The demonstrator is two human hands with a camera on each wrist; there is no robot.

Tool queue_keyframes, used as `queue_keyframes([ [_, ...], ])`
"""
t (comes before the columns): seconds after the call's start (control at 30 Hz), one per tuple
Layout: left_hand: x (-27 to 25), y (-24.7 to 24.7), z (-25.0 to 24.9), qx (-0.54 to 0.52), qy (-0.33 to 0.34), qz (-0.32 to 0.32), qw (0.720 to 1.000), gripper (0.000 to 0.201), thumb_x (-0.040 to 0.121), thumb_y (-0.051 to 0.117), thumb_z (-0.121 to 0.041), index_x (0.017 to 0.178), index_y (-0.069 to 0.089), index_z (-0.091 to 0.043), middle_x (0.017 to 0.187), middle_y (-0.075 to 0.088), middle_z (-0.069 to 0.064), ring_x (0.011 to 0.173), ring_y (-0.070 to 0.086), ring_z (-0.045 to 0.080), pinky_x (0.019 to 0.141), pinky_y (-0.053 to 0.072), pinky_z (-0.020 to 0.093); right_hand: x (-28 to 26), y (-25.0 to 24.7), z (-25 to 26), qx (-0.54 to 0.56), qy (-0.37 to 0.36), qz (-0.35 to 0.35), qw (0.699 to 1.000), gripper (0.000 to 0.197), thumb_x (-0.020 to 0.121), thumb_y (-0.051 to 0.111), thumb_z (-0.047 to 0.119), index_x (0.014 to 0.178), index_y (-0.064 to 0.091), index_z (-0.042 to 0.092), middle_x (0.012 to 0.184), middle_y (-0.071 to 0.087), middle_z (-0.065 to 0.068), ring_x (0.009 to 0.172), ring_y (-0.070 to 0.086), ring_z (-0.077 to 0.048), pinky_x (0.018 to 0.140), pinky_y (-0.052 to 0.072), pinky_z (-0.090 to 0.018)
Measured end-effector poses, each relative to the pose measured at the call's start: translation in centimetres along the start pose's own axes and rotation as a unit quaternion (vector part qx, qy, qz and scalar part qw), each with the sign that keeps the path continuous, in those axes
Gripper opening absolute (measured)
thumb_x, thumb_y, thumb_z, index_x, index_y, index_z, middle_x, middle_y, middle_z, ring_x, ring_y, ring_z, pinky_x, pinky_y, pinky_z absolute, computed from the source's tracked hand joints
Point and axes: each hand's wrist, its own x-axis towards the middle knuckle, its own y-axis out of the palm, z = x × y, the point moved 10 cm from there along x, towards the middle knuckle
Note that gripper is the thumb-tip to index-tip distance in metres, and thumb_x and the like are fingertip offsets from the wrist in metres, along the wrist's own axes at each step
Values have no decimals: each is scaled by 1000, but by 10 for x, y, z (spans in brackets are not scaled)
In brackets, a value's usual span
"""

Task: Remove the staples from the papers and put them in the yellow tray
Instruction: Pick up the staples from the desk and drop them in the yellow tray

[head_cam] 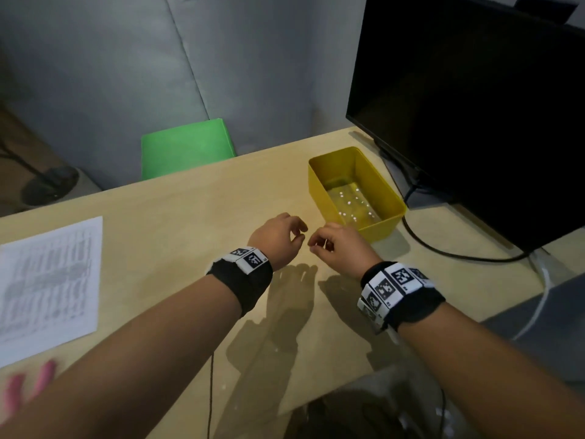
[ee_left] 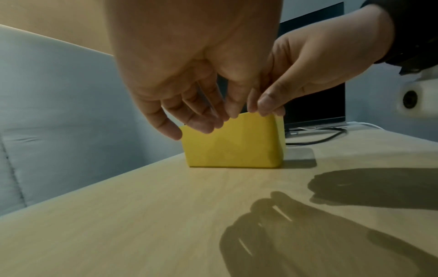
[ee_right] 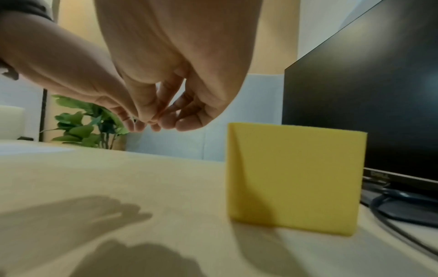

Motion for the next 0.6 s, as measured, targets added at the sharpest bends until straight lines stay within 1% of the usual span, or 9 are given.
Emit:
queue_keyframes([
  [0.03,-12,2,8,-1,-3,6,1000,21,90,51,-27,108,63,-26,106,59,-4,91,60,18,76,48,32,-7,16,5,-9,0,21,1000,14,89,61,21,99,69,15,98,59,-1,77,53,-10,80,47,-30],
  [0.07,-24,5,16,-1,-4,13,1000,21,90,51,-26,107,63,-26,106,59,-3,91,60,18,77,49,33,-15,32,9,-19,2,42,999,15,89,60,21,101,69,16,100,59,-1,78,52,-10,78,45,-26],
  [0.1,-36,8,24,0,-5,20,1000,22,90,50,-25,107,63,-26,106,59,-3,91,60,19,77,50,34,-23,48,13,-30,6,63,998,17,90,59,21,103,69,17,102,59,-1,79,52,-10,76,41,-23],
  [0.13,-49,12,32,3,-6,26,1000,22,90,49,-24,108,63,-26,106,59,-3,92,61,19,77,50,34,-33,62,16,-39,11,82,996,19,90,58,21,105,69,18,104,60,-2,83,54,-12,77,40,-21],
  [0.2,-75,18,49,11,-7,41,999,26,91,46,-21,109,64,-27,108,59,-4,93,61,19,75,49,32,-54,91,21,-54,26,122,991,23,91,55,22,110,68,22,109,59,-1,93,58,-17,84,44,-26],
  [0.27,-101,25,65,26,-7,62,998,30,91,44,-19,113,63,-28,112,59,-5,98,60,17,75,47,30,-75,114,23,-79,34,156,984,27,92,52,24,115,67,28,114,56,1,102,56,-18,91,46,-32],
  [0.37,-135,31,86,44,-8,88,995,35,91,44,-17,119,61,-29,118,58,-5,107,57,18,80,46,31,-94,129,29,-131,30,150,980,31,92,49,25,115,66,36,118,52,4,111,49,-18,92,47,-36],
  [0.47,-161,30,106,56,-12,93,994,37,92,42,-16,122,59,-28,122,57,-5,110,56,18,84,46,31,-107,137,41,-146,26,157,976,31,92,48,30,116,66,35,126,49,1,118,44,-19,97,43,-37],
  [0.6,-180,25,124,65,-20,98,993,37,93,40,-17,125,58,-28,127,55,-4,112,55,17,86,46,31,-119,146,45,-148,50,179,971,35,93,47,20,122,63,33,141,42,0,128,41,-19,105,38,-35],
])
